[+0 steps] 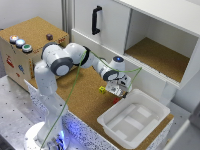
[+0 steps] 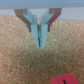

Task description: Go towards the pink block and grasp it

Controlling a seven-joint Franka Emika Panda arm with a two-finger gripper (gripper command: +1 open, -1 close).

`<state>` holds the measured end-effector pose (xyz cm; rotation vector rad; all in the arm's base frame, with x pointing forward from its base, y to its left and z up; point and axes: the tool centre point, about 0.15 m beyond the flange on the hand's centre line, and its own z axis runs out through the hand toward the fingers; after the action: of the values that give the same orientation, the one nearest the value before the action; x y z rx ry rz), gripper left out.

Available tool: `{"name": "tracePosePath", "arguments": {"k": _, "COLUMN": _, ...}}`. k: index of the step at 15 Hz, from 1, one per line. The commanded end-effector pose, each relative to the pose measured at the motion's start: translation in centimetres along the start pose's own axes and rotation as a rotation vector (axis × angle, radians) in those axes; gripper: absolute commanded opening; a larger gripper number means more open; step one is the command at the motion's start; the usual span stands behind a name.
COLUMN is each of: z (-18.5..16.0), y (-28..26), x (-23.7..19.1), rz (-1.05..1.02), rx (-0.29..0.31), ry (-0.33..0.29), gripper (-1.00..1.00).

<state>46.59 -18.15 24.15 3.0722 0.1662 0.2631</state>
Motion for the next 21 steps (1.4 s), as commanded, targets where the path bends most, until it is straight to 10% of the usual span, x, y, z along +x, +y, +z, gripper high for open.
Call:
{"name": "tracePosePath", "arguments": {"k": 1, "z": -3.6, "y": -0.9, "x": -1.2, "rz": -0.004, "rx": -0.017, "ry": 0.046, "gripper": 1.0}}
{"name": "tracePosePath", "arguments": {"k": 7, "z": -4.7, "y": 0.2, "x": -5.1, "rz": -0.121, "rx": -0.102, "ry": 0.052, "gripper": 1.0}}
{"name": "tracePosePath", "arguments": {"k": 21, "z": -2.9, "y": 2.9, "x": -11.2, "rz": -0.148, "rx": -0.083, "ry": 0.001, "gripper": 1.0}}
